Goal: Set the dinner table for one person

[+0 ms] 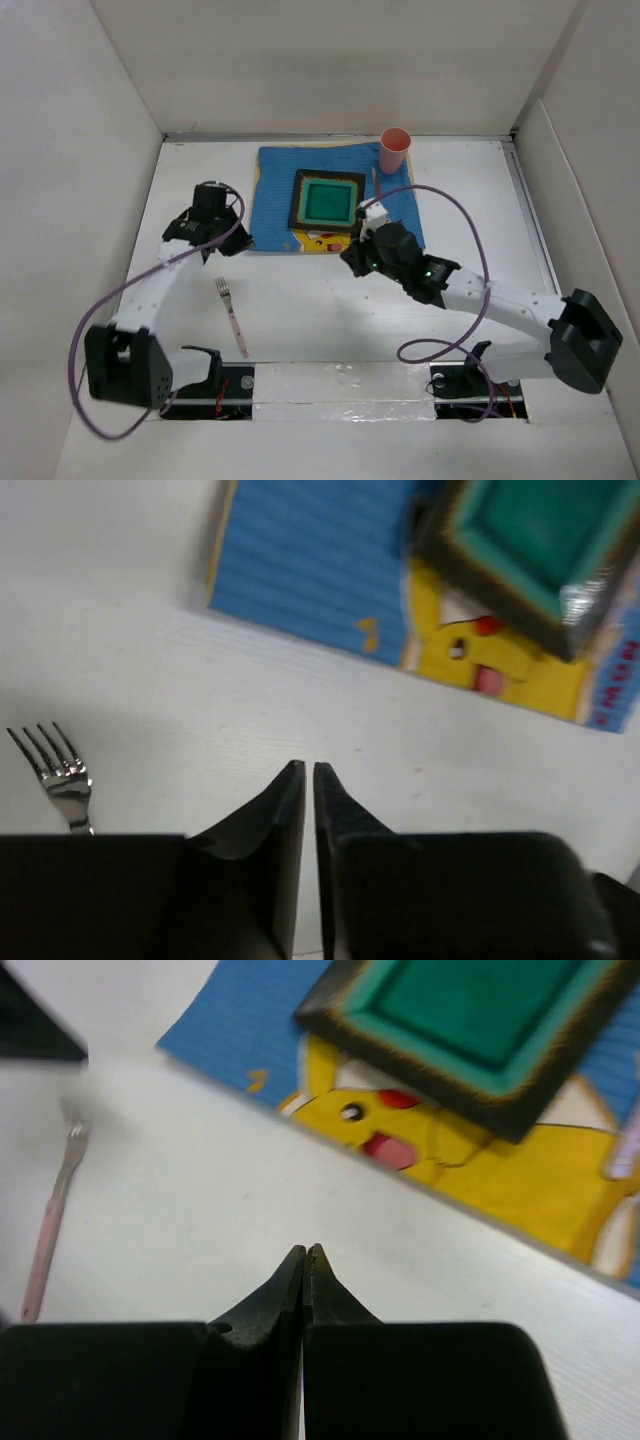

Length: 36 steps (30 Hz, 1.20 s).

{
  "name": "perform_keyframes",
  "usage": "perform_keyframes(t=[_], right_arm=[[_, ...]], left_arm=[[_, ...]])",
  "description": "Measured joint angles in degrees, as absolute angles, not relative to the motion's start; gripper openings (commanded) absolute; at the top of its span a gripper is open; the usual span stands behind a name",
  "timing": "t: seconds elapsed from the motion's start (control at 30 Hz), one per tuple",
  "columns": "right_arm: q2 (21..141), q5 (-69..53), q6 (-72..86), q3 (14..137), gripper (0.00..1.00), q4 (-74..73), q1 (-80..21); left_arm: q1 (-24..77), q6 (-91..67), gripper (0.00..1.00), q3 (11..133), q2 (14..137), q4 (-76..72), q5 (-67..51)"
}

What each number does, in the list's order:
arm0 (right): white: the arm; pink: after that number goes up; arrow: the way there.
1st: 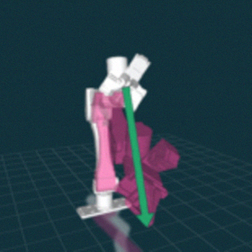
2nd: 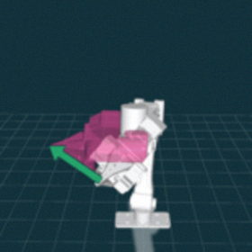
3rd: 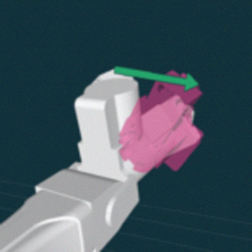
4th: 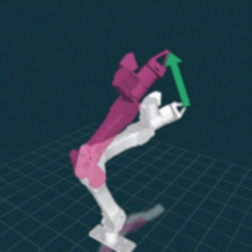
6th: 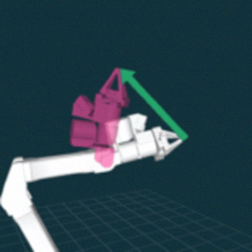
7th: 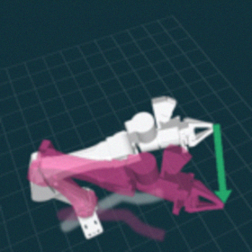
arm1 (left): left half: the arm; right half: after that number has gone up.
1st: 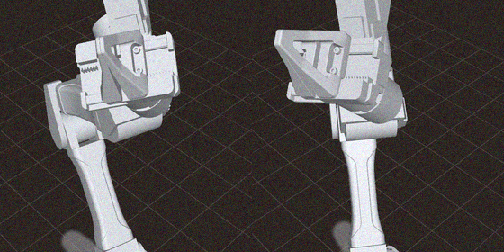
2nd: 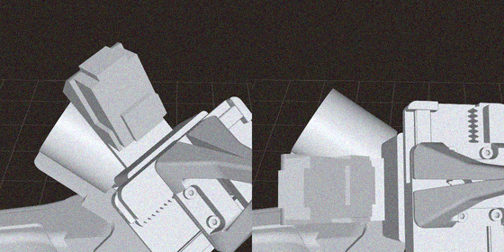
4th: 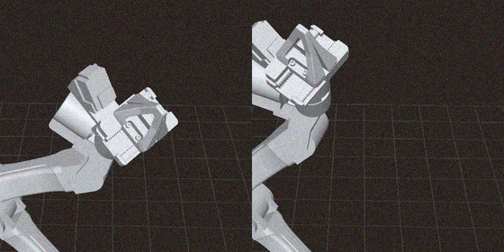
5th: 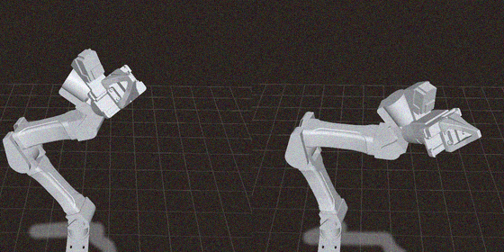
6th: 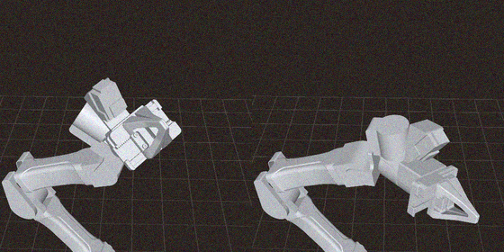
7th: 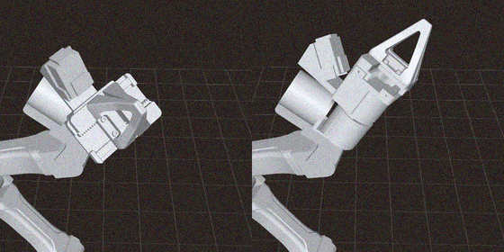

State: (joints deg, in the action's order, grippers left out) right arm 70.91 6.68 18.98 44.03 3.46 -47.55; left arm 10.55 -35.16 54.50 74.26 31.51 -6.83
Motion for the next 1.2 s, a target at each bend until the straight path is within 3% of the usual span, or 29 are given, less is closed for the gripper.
perform_keyframes(t=[0.1,0.17,0.2,0.3,0.5,0.57,0.7,0.9,1.0,1.07,1.1,1.2], right_arm=[[76.44,8.25,19.25,47.33,0.02,3.64,-55.09],[81.12,10.13,19.92,50.48,0.14,4.23,-60.6],[83.81,11.27,20.43,52.27,0.26,4.62,-63.35],[92.99,14.13,21.65,59.27,0.39,4.43,-70.24],[112.16,18.94,24.27,75.99,0.48,-0.08,-76.79],[116.46,19.57,24.95,80.29,0.5,-1.85,-77.56],[122.15,19.92,25.74,86.37,0.52,-5.02,-78.37],[128.92,19.33,26.59,95.26,0.51,-8.56,-78.5],[131.13,19.33,27.16,97.78,0.43,-8.71,-78.52],[132.31,19.25,27.59,99.53,0.32,-8.84,-78.52],[132.77,19.27,27.83,100.22,0.12,-8.95,-78.52],[133.21,19.75,29.39,101.27,0.0,-9.67,-78.52]], left_arm=[[10.55,-35.44,0.0,54.37,61.65,26.98,-7.42],[10.57,-35.48,0.01,54.3,52.23,23.38,-7.03],[10.57,-35.46,0.02,54.37,47.72,21.71,-6.66],[10.55,-35.22,0.09,55.57,38.7,19.55,-5.06],[10.55,-32.21,0.2,57.49,36.51,21.04,-3.95],[10.55,-30.74,0.35,56.64,35.79,22.02,-3.14],[10.55,-28.62,0.45,53.98,32.16,22.98,-2.76],[10.55,-27.22,0.46,50.13,26.06,21.85,-2.46],[11.6,-26.83,0.45,48.12,25.39,20.95,-0.8],[13.04,-26.74,0.44,46.61,25.26,21.02,0.97],[13.43,-26.65,0.44,46.15,25.23,21.15,1.61],[14.04,-26.59,0.44,45.78,24.95,21.23,3.36]])
